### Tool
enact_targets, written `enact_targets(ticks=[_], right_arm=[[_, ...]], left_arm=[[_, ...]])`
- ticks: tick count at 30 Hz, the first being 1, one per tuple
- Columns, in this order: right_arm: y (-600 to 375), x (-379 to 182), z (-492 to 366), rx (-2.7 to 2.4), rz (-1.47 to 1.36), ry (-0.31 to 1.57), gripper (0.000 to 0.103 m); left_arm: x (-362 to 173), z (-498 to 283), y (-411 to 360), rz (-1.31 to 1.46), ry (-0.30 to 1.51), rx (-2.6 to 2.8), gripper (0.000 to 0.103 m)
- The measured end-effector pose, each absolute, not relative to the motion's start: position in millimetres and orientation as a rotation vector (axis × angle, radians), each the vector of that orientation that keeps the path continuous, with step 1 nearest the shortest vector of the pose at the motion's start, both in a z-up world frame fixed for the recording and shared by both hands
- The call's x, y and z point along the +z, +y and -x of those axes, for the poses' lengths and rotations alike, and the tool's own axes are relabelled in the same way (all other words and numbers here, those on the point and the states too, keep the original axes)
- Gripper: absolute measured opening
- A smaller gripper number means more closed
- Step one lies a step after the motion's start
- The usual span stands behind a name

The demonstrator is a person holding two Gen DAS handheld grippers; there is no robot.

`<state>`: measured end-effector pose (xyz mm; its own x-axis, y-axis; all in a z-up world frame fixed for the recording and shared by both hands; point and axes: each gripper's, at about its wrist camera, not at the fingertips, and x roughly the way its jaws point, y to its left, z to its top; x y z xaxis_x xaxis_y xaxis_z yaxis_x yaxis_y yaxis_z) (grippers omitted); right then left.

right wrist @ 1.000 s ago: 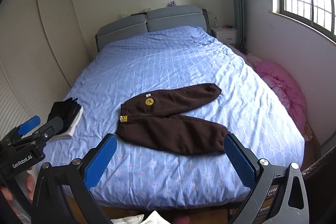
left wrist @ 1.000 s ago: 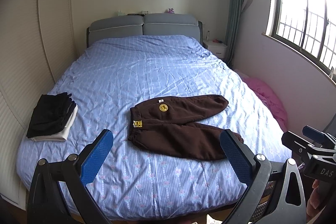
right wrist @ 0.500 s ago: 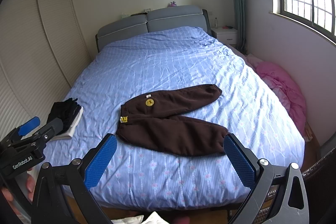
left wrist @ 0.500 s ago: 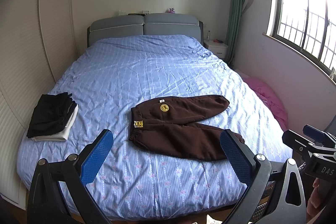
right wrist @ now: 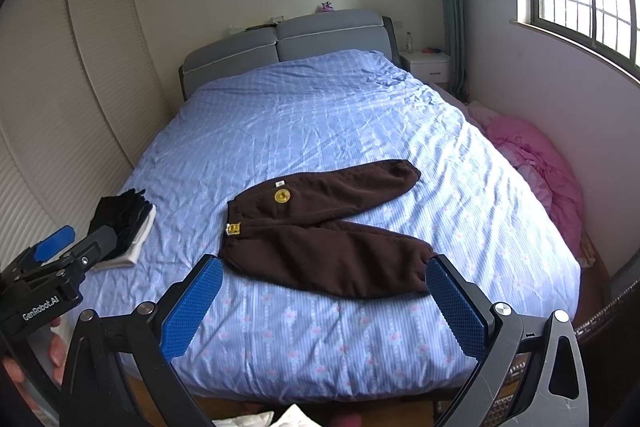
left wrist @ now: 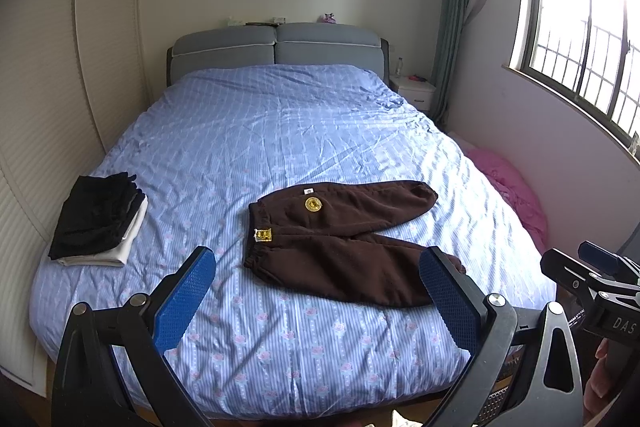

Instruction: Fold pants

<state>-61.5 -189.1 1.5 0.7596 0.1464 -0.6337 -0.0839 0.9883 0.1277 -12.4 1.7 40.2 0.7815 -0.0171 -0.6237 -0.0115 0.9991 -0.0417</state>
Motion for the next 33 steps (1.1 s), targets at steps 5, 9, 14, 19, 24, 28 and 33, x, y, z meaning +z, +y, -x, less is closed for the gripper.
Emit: enact_targets(ticks=[5, 9, 14, 19, 24, 28, 33], right_arm=[[-190, 0, 59, 0.121, -0.096, 0.703, 0.103], [-192, -5, 57, 0.116, -0.100, 0.711, 0.103], [-189, -11, 52, 0.111, -0.104, 0.729, 0.103], [-186, -21, 42, 0.104, -0.114, 0.766, 0.103], [-179, -38, 30, 0.086, -0.136, 0.809, 0.103], [-173, -64, 11, 0.066, -0.181, 0.881, 0.103], [-167, -102, -22, -0.013, -0.234, 0.996, 0.103]], left_arm=[[39, 9, 1, 0.043, 0.680, -0.006, 0.103], [36, 5, 1, 0.041, 0.689, -0.007, 0.103], [32, 1, 3, 0.044, 0.700, -0.009, 0.103], [22, -8, 11, 0.046, 0.732, -0.003, 0.103], [3, -23, 27, 0.059, 0.781, 0.006, 0.103], [-21, -43, 45, 0.070, 0.851, 0.019, 0.103], [-66, -84, 70, 0.083, 0.971, 0.010, 0.103]])
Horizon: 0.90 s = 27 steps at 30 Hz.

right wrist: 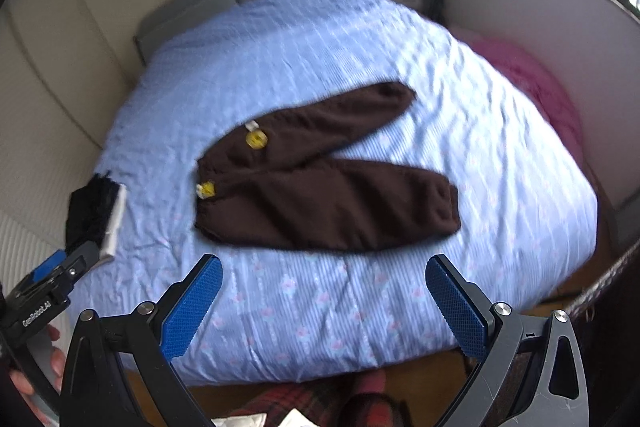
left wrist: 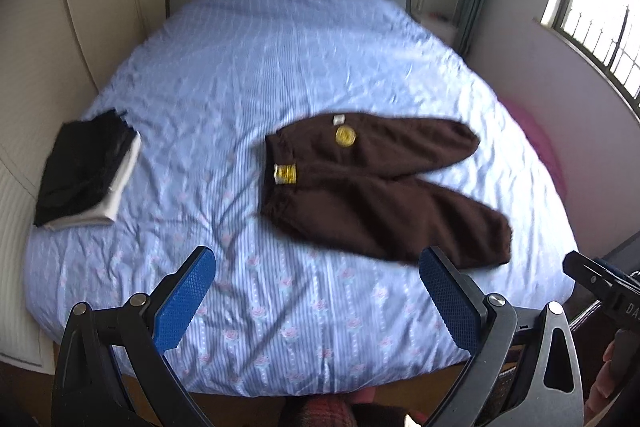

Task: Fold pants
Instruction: 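Grasp the cuff of one brown pant leg with the left gripper while the right gripper grasps the other cuff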

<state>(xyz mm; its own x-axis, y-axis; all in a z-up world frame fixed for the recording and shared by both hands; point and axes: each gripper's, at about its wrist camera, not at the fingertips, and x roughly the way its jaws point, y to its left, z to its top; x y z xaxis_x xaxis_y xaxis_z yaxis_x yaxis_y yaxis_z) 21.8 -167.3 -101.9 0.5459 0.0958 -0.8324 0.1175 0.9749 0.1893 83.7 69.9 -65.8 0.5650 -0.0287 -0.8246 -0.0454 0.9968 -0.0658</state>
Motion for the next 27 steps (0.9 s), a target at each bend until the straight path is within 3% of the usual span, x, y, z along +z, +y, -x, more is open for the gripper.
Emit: enact_targets(ticks=[12, 20, 27], right_arm=[[-203, -224, -94, -0.193, -0.418, 1.165, 0.102], [-240, -303, -123, -0.272, -0.540, 1.220, 0.089], [-253, -353, -136, -0.325, -0.564, 1.269, 0.079]], left_arm=[[-190, -183, 83, 0.084, 1.151, 0.018, 0.103], [-291, -221, 79, 0.280, 1.292, 0.067, 0.101], [-342, -241, 76, 0.368, 1.363, 0.092, 0.097]])
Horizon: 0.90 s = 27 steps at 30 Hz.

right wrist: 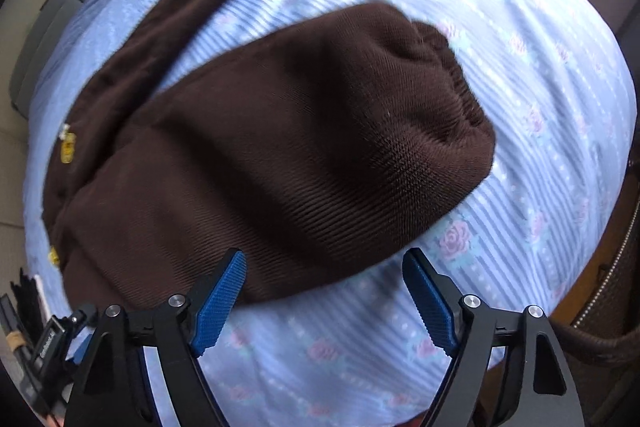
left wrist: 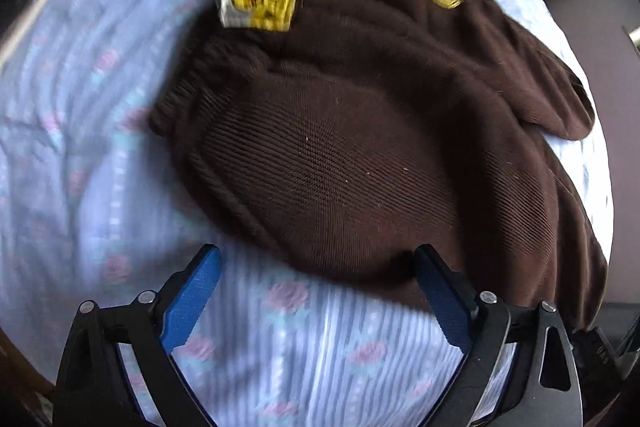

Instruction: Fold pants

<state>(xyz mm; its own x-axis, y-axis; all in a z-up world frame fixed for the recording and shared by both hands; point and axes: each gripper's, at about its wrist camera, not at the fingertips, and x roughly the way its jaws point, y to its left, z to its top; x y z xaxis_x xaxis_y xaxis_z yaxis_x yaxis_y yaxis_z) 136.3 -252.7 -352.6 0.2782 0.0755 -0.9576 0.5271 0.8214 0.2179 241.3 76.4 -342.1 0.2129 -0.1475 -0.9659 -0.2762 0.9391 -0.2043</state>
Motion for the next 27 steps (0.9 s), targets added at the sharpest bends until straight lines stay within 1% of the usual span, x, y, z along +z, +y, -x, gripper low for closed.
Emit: enact_targets(ticks=[3, 5, 6, 7, 8, 9, 10, 11, 12, 13, 15, 21, 24, 27], right_arm=[[-254, -360, -141, -0.338, -0.545, 1.267, 0.078], [-253, -361, -147, -0.343, -0.504, 1.267, 0.078], [-253, -361, -151, -0.344, -0.491, 1.274, 0.074], [-253, -359, -152, -0.339, -0.483, 1.275, 0.063], [-253, -352, -155, -0.313, -0.483, 1.263, 0.053], [-253, -345, -158, -0.301, -0.474, 1.261, 0.034], [-254, -338, -160, -0.296, -0.465, 1.261, 0.023], [-256, -327, -161, -0.282, -0.474, 1.250, 0.020], [-258, -316, -160, -0.269, -0.489, 1.233, 0.017], [-259, -299, -158, -0.252, -0.494, 1.211, 0.017], [-260, -270, -154, -0.210, -0.505, 1.173, 0.016], [-256, -181, -151, -0.136, -0.539, 1.089, 0.014], [-260, -164, -158, -0.136, -0.543, 1.101, 0.014], [-267, -156, -176, -0.133, -0.584, 1.102, 0.014]], left_arm=[[-347, -249, 77, 0.401, 1.359, 0.107, 0.097], [-347, -253, 77, 0.409, 1.353, 0.104, 0.091], [-347, -255, 79, 0.424, 1.357, 0.104, 0.084], [-345, -257, 80, 0.426, 1.359, 0.104, 0.070], [-340, -258, 81, 0.424, 1.351, 0.096, 0.061], [-336, -259, 81, 0.419, 1.348, 0.087, 0.048], [-330, -259, 82, 0.407, 1.348, 0.079, 0.036], [-322, -259, 83, 0.395, 1.347, 0.064, 0.032], [-313, -259, 84, 0.383, 1.343, 0.054, 0.029], [-302, -258, 84, 0.357, 1.331, 0.047, 0.027], [-273, -251, 84, 0.286, 1.290, 0.032, 0.026], [-209, -236, 92, 0.243, 1.210, 0.010, 0.024], [-194, -242, 92, 0.248, 1.232, 0.034, 0.024], [-196, -262, 86, 0.250, 1.258, 0.064, 0.024]])
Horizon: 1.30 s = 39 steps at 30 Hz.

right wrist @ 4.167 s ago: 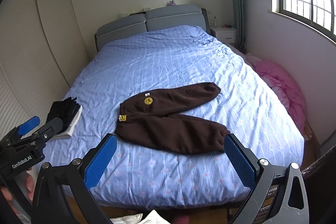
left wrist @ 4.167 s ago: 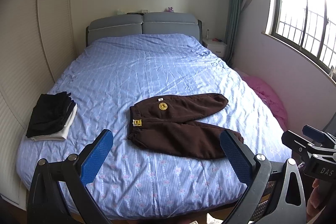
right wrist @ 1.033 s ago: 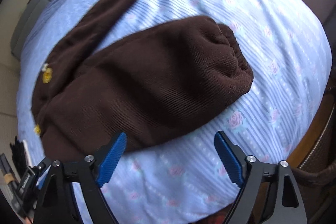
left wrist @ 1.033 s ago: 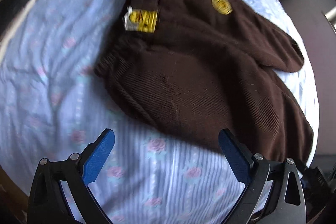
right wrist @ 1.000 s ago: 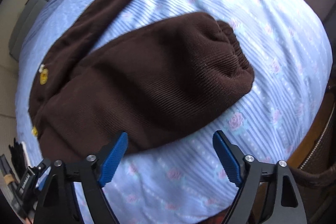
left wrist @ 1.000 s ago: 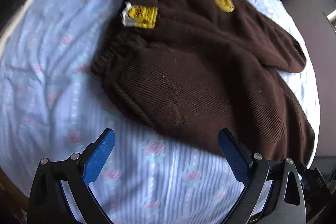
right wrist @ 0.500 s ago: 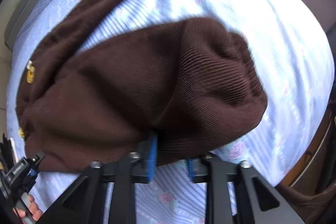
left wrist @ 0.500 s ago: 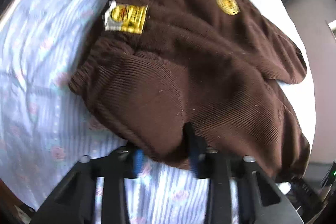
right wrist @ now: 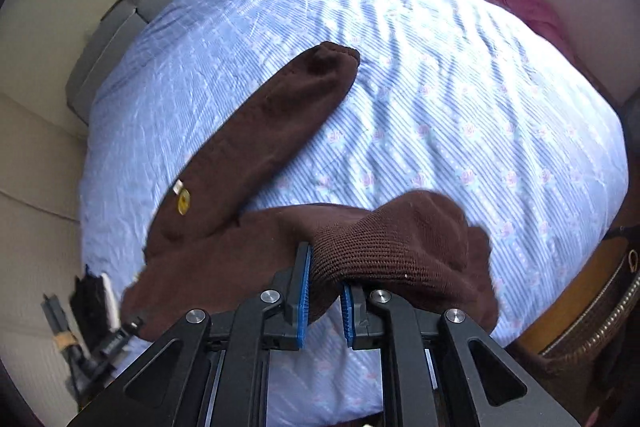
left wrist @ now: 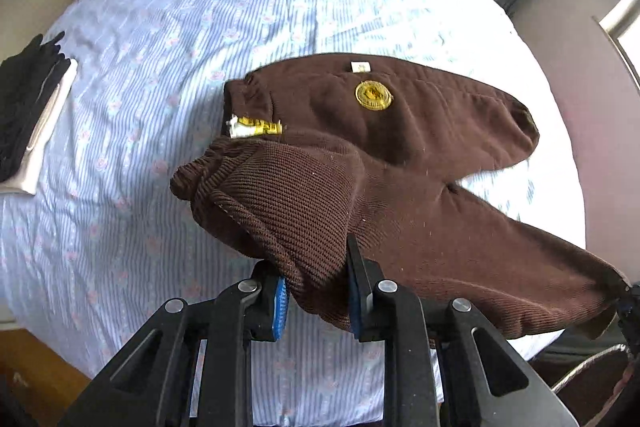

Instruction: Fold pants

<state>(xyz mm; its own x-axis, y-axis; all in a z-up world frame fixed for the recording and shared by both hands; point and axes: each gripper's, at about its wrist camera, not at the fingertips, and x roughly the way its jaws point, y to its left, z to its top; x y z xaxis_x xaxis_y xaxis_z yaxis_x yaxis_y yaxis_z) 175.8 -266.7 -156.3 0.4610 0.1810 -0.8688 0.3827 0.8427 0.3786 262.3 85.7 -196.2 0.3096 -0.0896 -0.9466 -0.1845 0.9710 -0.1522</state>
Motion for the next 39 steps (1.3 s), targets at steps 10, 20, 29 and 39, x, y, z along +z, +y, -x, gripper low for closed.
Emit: enact_targets(ticks=[10, 20, 29, 39], right_arm=[[-269, -168, -317, -0.139, -0.572, 1.052, 0.014], [-250, -228, -464, -0.134, -0.489, 1.131, 0.014], [-239, -219, -479, -0.114, -0.436, 1.108, 0.054], [-266, -174, -387, -0.132, -0.360, 0.945, 0.074]], left_arm=[[-198, -362, 79, 0.341, 1.208, 0.189, 0.024], [-249, -457, 101, 0.393, 1.298, 0.250, 0.029], [-211, -454, 102, 0.473, 1.255, 0.175, 0.098], [-182, -475, 23, -0.214, 1.075, -0.402, 0.099]])
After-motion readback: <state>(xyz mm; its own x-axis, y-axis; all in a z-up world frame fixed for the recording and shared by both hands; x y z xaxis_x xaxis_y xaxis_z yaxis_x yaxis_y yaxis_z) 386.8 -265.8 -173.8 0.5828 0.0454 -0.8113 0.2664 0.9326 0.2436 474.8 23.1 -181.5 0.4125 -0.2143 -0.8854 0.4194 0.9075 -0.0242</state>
